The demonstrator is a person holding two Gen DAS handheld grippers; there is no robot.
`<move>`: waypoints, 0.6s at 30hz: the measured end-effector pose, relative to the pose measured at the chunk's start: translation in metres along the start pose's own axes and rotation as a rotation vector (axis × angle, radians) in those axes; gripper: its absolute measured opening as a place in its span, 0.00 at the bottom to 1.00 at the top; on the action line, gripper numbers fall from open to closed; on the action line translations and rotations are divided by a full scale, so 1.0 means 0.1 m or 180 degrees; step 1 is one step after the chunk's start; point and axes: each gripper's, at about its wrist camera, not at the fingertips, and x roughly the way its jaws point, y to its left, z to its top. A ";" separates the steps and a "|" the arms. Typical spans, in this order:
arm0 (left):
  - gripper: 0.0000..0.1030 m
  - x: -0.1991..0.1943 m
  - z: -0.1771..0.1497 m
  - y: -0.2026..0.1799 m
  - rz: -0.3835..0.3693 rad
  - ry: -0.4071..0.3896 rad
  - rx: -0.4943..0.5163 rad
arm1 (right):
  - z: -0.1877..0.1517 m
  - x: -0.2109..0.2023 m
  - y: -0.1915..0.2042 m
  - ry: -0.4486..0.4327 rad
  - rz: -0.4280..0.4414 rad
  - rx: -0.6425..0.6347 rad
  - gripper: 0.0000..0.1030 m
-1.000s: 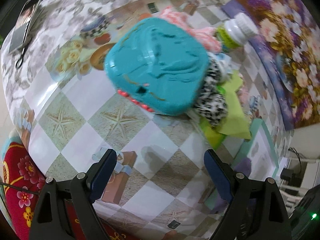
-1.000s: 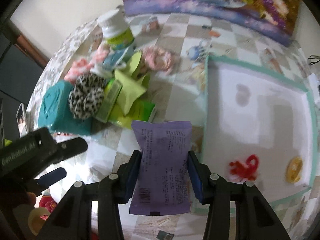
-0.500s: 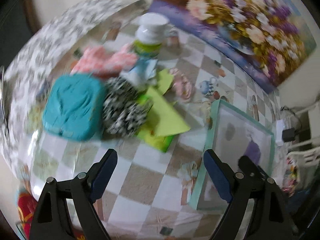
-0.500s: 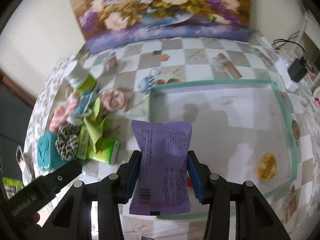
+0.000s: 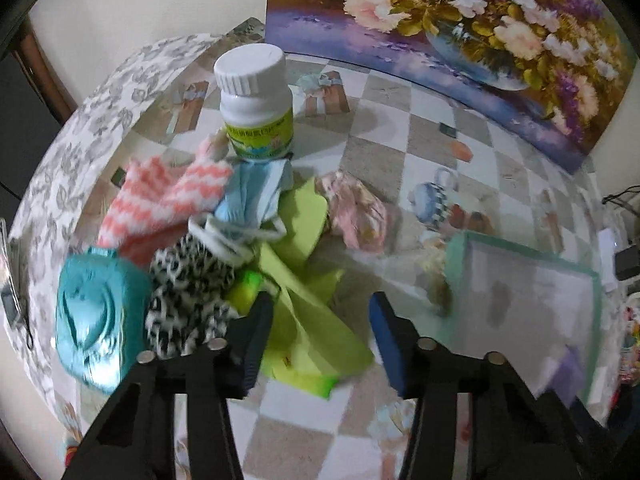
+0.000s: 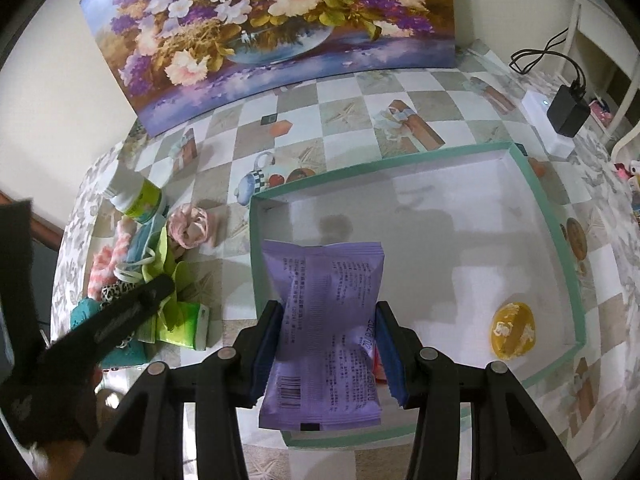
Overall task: Organize soft objects
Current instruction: 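Carry the purple packet over the tray with the right tool while the left tool grasps the lime-green cloth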
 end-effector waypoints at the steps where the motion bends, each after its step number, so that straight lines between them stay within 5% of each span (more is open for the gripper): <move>1: 0.41 0.03 0.00 -0.01 0.0023 0.0009 0.0017 | 0.00 0.00 0.00 0.0001 0.0001 -0.0003 0.48; 8: 0.08 0.25 -0.07 -0.01 0.0213 0.0146 0.0164 | 0.01 0.03 -0.03 0.0030 -0.0018 0.0026 0.48; 18: 0.02 0.18 -0.08 0.13 -0.0099 0.0173 0.0016 | 0.00 0.04 -0.05 0.0043 -0.0002 0.0054 0.48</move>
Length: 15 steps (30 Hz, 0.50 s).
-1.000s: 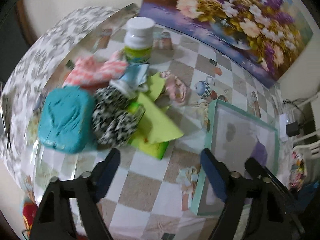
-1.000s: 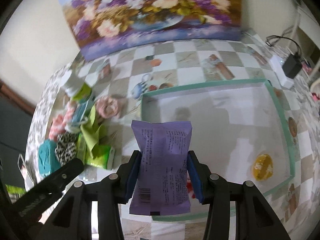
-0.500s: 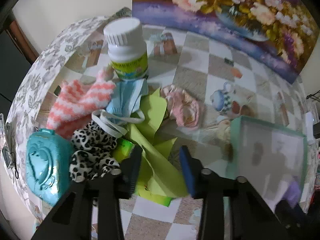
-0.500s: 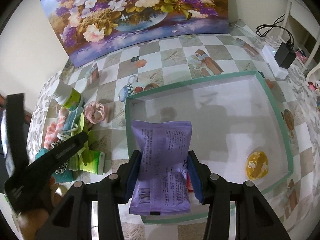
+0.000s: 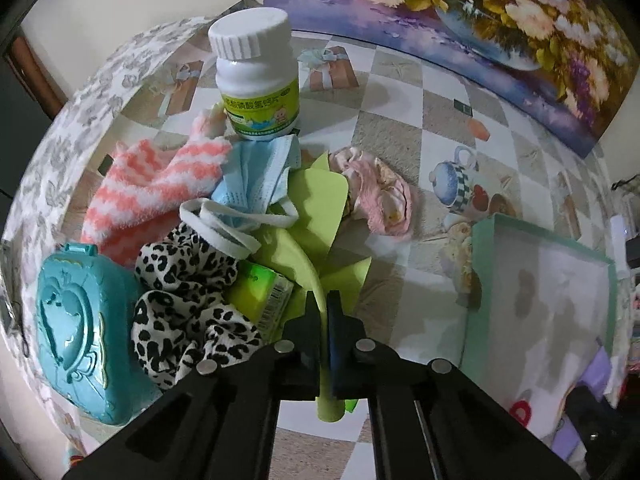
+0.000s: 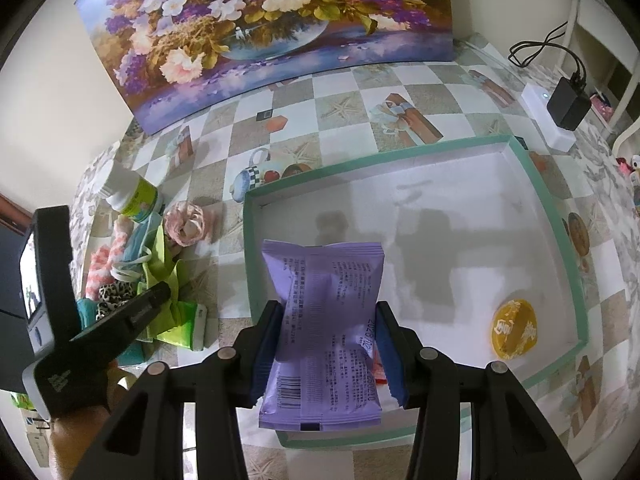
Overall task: Organize soft objects
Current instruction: 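Carry the purple packet over the tray with the right tool while the left tool grasps the lime-green cloth, then lift the lime-green cloth with the left tool toward the tray while the right tool holds the packet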
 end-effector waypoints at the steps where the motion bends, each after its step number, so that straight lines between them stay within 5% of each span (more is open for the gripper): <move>1: 0.02 0.00 0.00 0.03 -0.0067 0.0008 -0.0050 | 0.00 0.00 0.00 0.0005 0.0005 0.0002 0.48; 15: 0.02 -0.31 0.08 0.21 -0.0625 -0.0170 -0.0363 | 0.00 0.01 -0.02 0.0022 0.0008 0.0057 0.48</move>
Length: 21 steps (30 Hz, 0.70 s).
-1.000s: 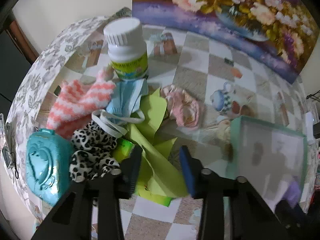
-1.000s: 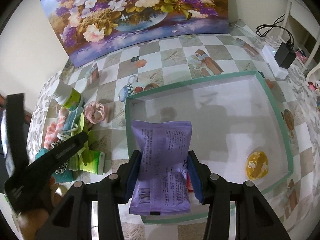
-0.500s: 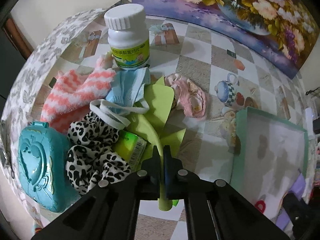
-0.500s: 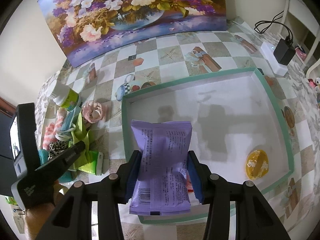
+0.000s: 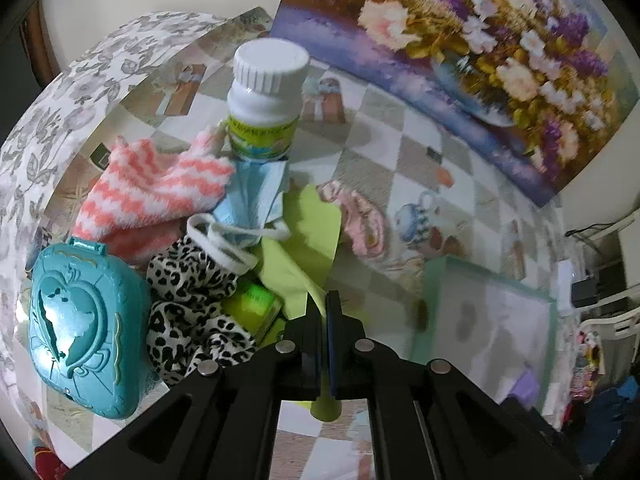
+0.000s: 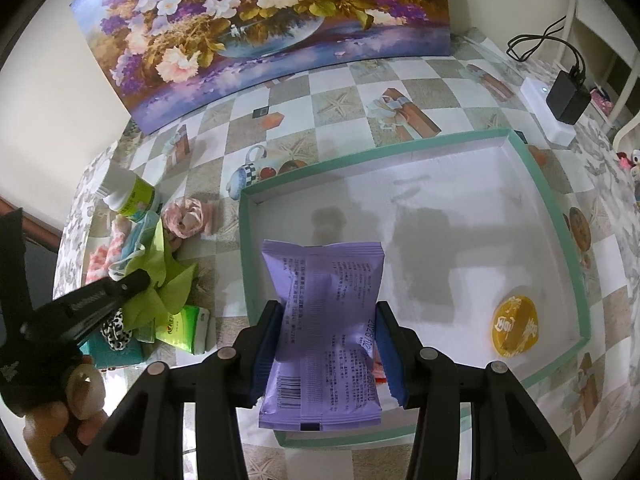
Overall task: Organize soft objects
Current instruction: 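Lift the lime-green cloth with the left tool toward the tray while the right tool holds the packet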
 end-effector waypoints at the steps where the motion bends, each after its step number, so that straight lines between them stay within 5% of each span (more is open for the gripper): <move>1: 0.02 -0.04 0.00 -0.01 -0.0029 -0.0030 0.0006 | 0.00 0.00 0.00 -0.0004 0.0003 0.0000 0.48; 21: 0.02 -0.67 0.08 -0.17 -0.0662 -0.0659 0.0013 | 0.02 -0.13 -0.03 -0.0170 0.0110 0.0058 0.48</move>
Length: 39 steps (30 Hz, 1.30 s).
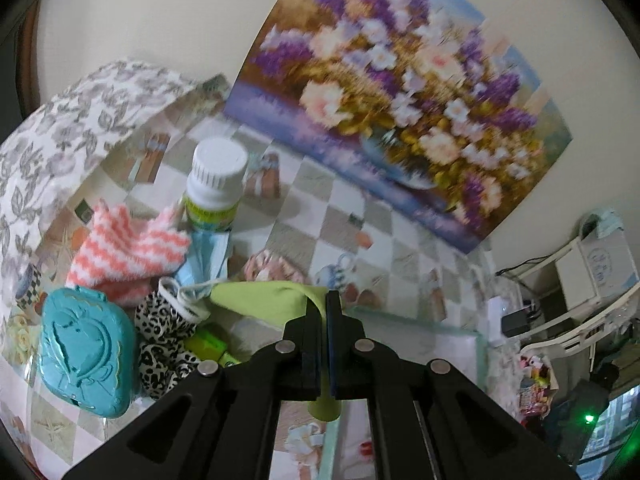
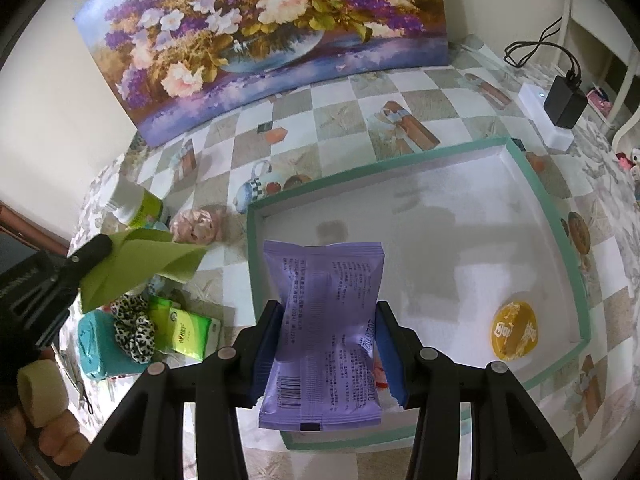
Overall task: Organize soft objects
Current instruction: 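Lift the lime-green cloth with the left tool toward the tray while the right tool holds the packet, then drop the green cloth into the tray with the left tool while the right tool releases the packet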
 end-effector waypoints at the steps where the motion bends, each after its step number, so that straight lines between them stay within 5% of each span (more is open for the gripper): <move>1: 0.02 -0.04 0.01 -0.02 -0.0026 -0.0043 0.0012 | 0.00 -0.02 0.00 -0.0021 0.0009 0.0001 0.48; 14: 0.02 -0.68 -0.02 -0.51 -0.0425 -0.0507 0.0417 | 0.10 -0.57 -0.15 -0.0586 -0.0009 0.0130 0.48; 26: 0.02 -0.25 -0.49 -1.13 -0.0418 -0.0133 0.0982 | 0.16 -0.44 -0.92 -0.0468 -0.0575 0.0630 0.48; 32: 0.02 0.02 -0.73 -1.42 -0.0473 0.0040 0.1279 | 0.15 -0.38 -1.20 -0.0414 -0.0671 0.0794 0.48; 39: 0.02 0.51 -0.92 -1.41 -0.0232 0.0403 0.1355 | 0.14 -0.20 -1.28 -0.0261 -0.0712 0.0818 0.50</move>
